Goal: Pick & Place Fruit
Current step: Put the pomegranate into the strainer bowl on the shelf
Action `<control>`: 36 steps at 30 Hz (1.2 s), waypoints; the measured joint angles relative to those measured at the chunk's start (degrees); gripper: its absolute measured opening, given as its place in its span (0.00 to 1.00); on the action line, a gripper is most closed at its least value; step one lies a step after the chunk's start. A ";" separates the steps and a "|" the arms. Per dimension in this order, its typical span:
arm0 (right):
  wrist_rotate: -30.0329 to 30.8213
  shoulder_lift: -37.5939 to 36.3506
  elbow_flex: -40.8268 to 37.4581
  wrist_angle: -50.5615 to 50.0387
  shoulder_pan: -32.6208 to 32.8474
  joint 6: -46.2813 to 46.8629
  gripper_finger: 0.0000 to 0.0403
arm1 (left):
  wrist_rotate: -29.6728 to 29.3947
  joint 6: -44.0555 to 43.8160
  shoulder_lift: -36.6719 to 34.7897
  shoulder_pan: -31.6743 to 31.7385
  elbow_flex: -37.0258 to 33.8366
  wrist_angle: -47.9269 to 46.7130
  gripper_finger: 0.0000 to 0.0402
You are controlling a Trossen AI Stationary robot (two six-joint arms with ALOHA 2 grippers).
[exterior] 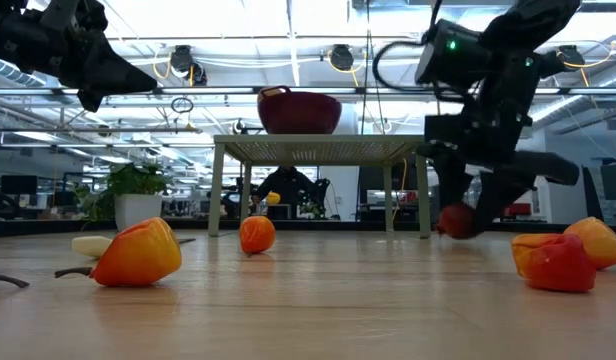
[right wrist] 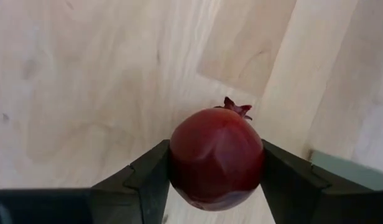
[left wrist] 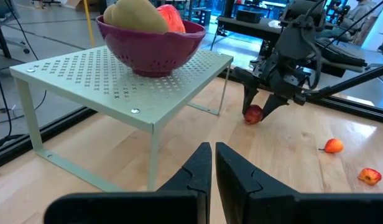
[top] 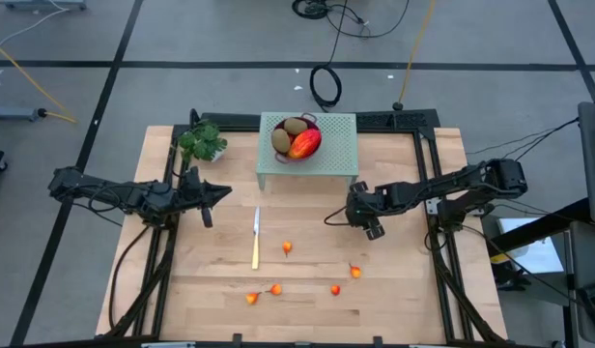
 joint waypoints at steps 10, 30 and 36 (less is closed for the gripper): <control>-4.52 -2.09 7.52 6.33 3.20 11.17 0.50 | -0.02 1.30 -0.02 0.00 0.00 0.31 0.05; 9.21 -1.94 17.07 46.45 0.98 29.51 0.50 | 4.48 8.04 -0.02 0.00 0.00 0.42 0.05; 9.27 -1.94 21.27 46.62 -4.24 26.81 0.50 | 4.50 8.03 -0.02 0.00 0.00 0.44 0.05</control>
